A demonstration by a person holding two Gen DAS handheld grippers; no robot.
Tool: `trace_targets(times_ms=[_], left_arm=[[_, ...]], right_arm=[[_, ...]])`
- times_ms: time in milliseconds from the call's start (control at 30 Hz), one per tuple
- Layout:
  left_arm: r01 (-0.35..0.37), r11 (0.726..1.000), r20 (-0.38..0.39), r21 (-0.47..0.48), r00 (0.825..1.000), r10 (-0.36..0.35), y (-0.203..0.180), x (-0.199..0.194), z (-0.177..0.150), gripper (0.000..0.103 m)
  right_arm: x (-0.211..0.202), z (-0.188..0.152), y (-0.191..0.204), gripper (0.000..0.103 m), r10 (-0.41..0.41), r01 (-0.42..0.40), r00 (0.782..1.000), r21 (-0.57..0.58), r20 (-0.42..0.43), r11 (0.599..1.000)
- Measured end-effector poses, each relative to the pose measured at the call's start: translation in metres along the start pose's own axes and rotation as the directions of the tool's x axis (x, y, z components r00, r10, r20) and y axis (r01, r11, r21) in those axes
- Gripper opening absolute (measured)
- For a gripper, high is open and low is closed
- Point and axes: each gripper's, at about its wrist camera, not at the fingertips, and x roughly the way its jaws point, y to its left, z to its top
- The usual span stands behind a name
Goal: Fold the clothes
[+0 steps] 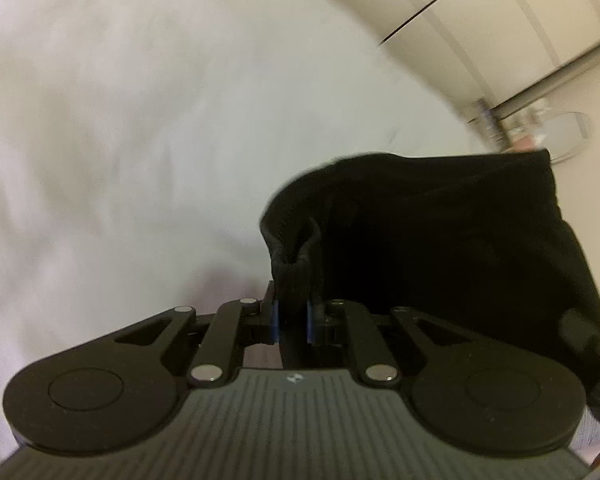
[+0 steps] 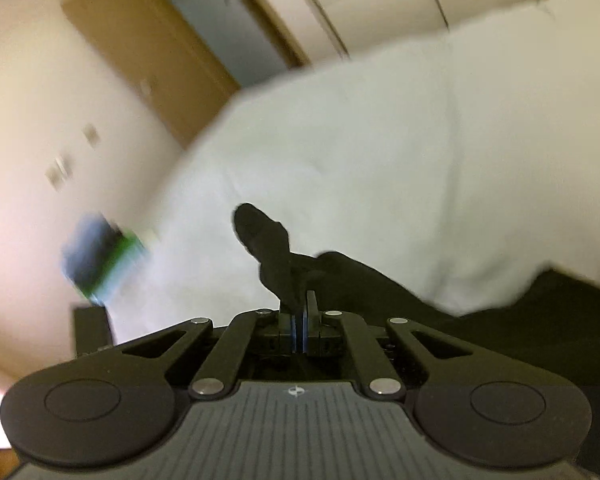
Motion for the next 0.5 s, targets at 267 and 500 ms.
trace_targets(times_ms=[267,500], left_arm=[[0.034,0.957,0.270,0.290,0.956,-0.116,-0.012,-0.174,0.151,0.009],[-0.118,0.845,0.522,0.521,0.827,-0.206,-0.074,-0.324,0.309,0.009]], right_arm=[[-0.036,0.058,0.120,0.004,0.147,-0.200,0.934,0.137,0.325,0.970],[-0.053,0.128,0.221,0.004,0.277,-0.351,0.809,0.049,0.519,0.935]])
